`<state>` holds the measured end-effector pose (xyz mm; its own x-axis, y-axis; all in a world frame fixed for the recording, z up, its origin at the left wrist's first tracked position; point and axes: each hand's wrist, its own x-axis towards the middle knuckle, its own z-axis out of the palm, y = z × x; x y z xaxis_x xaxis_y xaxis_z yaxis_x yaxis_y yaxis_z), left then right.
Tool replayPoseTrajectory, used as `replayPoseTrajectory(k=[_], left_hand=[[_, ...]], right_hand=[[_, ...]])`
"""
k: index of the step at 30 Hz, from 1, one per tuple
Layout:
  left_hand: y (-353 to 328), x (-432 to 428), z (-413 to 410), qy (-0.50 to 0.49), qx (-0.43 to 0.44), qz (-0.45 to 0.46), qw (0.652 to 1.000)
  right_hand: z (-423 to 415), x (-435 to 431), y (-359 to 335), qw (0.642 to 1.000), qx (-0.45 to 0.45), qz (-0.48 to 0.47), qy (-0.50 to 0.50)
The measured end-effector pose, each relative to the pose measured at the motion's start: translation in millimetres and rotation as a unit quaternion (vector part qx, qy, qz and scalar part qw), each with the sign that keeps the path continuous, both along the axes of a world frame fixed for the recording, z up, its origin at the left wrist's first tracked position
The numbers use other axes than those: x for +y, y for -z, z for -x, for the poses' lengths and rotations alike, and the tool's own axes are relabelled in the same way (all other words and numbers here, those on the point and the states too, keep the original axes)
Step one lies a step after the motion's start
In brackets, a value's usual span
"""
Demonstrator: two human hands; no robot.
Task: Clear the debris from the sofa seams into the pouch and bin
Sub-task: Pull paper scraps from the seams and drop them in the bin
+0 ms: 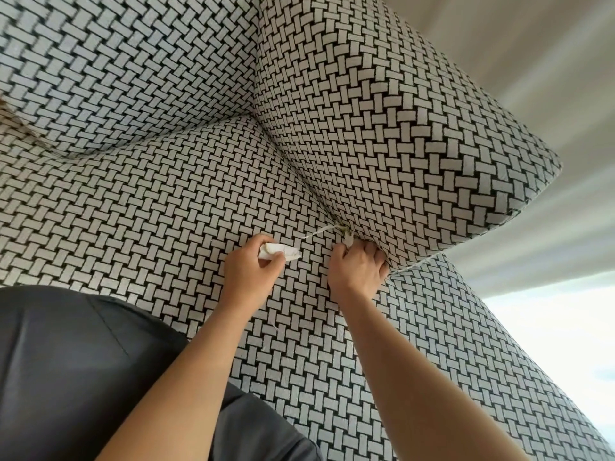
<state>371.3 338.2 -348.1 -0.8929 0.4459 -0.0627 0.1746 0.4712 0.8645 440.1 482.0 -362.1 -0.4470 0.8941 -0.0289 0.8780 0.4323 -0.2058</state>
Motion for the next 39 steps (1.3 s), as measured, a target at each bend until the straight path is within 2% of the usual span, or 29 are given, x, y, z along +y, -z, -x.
replayPoseTrajectory(k=[6, 8, 11, 13, 15, 19, 22, 29, 31, 33, 35, 37, 39], left_hand=[[2.6, -1.7, 2.0, 0.012, -0.030, -0.011, 0.999], [3.7, -1.5, 3.0, 0.010, -0.037, -0.013, 0.999], [4.1, -2.6, 2.7, 0.014, -0.028, -0.012, 0.999], [3.7, -3.3, 2.1, 0.017, -0.022, -0.018, 0.999], [3.4, -3.6, 1.8, 0.017, -0.016, -0.022, 0.999], [4.4, -3.6, 1.3, 0.020, -0.013, -0.028, 0.999], [3.4, -7.2, -0.5, 0.043, -0.022, -0.029, 0.998], [3.7, -20.0, -9.3, 0.056, -0.029, -0.006, 0.998], [5.5, -19.6, -9.3, 0.056, -0.035, 0.003, 0.998], [6.9, -19.4, -9.0, 0.051, -0.042, 0.007, 0.998], [7.0, -18.3, -9.0, 0.046, -0.035, 0.008, 0.998], [7.0, -17.9, -8.7, 0.045, -0.029, 0.009, 0.999], [6.6, -18.6, -9.1, 0.052, -0.022, 0.015, 0.998]], right_hand=[[-19.3, 3.4, 0.9, 0.996, 0.041, -0.006, -0.074], [-20.9, 6.2, -2.3, 0.994, 0.025, -0.025, -0.101], [-6.5, 18.2, -17.9, 0.986, -0.126, -0.032, -0.104], [4.3, 26.9, -32.4, 0.965, -0.232, -0.036, -0.115], [14.9, 31.1, -41.3, 0.939, -0.301, -0.053, -0.161], [37.9, 32.1, -47.1, 0.909, -0.353, -0.051, -0.218], [46.6, 32.5, -45.4, 0.898, -0.374, -0.051, -0.225], [24.8, 29.7, -41.1, 0.902, -0.323, -0.126, -0.255], [13.4, 30.2, -41.4, 0.918, -0.268, -0.141, -0.256], [2.5, 28.1, -43.5, 0.945, -0.148, -0.136, -0.257], [-5.4, 22.7, -45.3, 0.965, -0.034, -0.094, -0.242], [-10.4, 17.1, -42.5, 0.976, 0.021, 0.022, -0.214], [-12.0, 12.0, -36.2, 0.972, 0.066, 0.150, -0.168]])
